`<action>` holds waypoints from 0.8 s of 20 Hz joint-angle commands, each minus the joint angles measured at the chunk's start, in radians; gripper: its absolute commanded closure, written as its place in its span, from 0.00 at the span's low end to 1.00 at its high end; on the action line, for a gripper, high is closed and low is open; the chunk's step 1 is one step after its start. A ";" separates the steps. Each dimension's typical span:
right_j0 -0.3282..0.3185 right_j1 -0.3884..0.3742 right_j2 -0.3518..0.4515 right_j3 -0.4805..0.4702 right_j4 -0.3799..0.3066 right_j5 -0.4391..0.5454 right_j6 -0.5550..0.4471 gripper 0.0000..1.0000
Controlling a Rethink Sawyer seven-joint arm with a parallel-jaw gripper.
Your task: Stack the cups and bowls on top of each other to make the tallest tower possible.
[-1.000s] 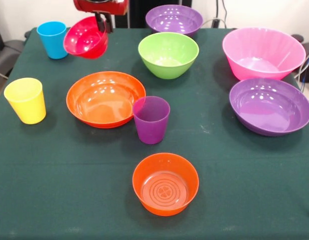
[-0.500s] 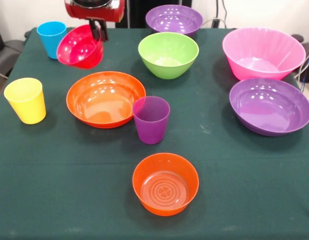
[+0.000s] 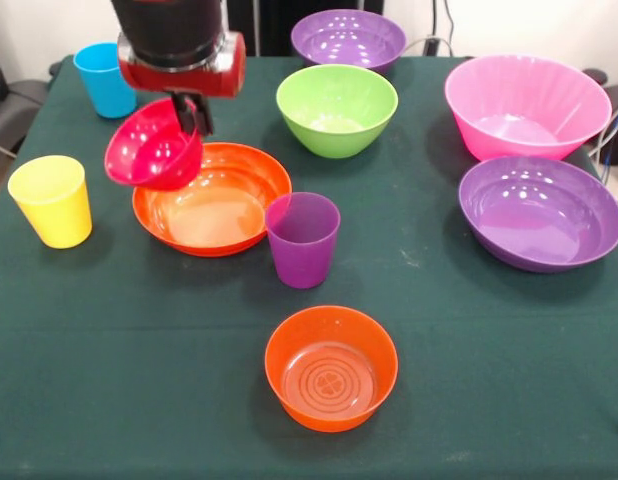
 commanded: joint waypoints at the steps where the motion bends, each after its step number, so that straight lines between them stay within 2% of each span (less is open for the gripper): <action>1: 0.046 0.135 0.079 -0.192 -0.075 0.107 -0.286 1.00; 8: 0.065 0.243 0.098 -0.355 -0.101 0.126 -0.348 1.00; 16: 0.094 0.370 0.141 -0.576 -0.135 0.204 -0.429 1.00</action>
